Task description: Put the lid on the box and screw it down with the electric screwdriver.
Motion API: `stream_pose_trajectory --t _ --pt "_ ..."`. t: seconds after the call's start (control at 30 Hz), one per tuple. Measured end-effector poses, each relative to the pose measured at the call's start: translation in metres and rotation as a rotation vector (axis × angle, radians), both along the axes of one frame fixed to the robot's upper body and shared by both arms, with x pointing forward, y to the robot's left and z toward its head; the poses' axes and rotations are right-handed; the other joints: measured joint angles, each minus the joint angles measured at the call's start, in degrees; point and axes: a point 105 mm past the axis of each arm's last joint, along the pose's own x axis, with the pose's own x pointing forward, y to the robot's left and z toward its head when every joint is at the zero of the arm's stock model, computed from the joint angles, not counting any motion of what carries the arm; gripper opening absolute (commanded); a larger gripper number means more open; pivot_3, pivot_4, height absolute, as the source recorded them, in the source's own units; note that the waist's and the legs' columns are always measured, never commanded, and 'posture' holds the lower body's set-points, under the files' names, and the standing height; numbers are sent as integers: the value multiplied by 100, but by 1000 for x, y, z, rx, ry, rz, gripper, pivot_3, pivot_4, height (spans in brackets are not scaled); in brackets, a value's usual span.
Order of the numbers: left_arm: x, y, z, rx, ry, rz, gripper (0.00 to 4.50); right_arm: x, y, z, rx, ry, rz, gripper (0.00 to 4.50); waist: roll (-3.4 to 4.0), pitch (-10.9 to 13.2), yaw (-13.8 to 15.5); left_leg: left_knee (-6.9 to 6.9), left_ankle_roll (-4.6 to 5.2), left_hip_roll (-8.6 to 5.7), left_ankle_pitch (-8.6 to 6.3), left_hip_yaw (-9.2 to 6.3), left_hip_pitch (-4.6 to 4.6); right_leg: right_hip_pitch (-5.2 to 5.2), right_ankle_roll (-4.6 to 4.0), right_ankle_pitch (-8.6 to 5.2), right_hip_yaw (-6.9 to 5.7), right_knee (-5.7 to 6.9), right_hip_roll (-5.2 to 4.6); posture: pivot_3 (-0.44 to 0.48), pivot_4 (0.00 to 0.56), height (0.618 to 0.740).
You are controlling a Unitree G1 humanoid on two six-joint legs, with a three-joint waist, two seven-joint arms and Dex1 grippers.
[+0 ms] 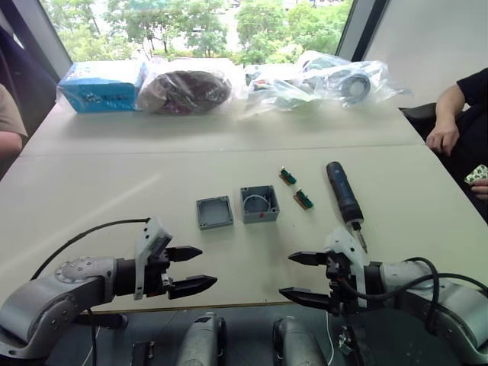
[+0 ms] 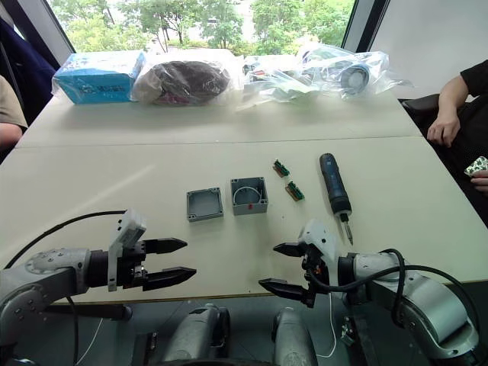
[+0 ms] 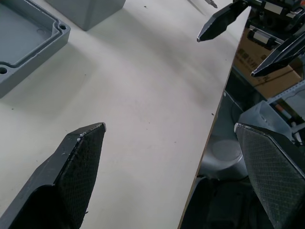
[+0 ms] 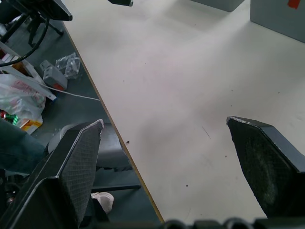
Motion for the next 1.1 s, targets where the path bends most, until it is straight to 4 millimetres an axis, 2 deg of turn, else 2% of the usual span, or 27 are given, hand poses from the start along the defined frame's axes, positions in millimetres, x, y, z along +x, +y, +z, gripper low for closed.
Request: stream_pose_trajectory --t 0.5,0.63,0.73,0.83,0.9,1.0,1.1 --pt "6 0 6 -2 -39 0 4484 9 5 7 27 -44 -39 4419 0 0 3 0 0 -1 0 0 0 7 0 0 0 0 0 0 150 740" --pt "18 2 10 18 -92 17 4484 15 8 18 60 -84 -31 4419 0 0 -2 3 1 -2 1 1 0 8 0 0 0 3 1 0 150 740" --pt "26 16 7 141 -129 56 4484 23 -1 32 73 -107 -82 4419 -1 1 -1 2 1 -1 1 1 0 7 0 0 0 6 3 0 150 740" --pt "39 27 23 207 -147 29 4484 27 -3 45 109 -75 -121 4419 -3 2 17 4 1 1 1 -6 -4 6 0 0 -10 9 4 0 150 740" --pt "51 26 46 245 -192 -32 4484 32 0 59 132 -106 -139 4419 -4 2 24 13 1 -1 1 -9 -8 -5 -1 1 -15 8 5 0 150 740" --pt "68 8 90 289 -318 -180 4484 37 6 83 164 -222 -162 4419 -6 1 57 13 5 -10 2 -3 -14 9 0 2 -12 1 6 0 150 740" --pt "81 -15 102 348 -373 -317 4484 37 5 84 148 -239 -185 4419 -6 0 112 15 13 -31 0 4 -18 13 3 4 -10 8 13 0 150 740"
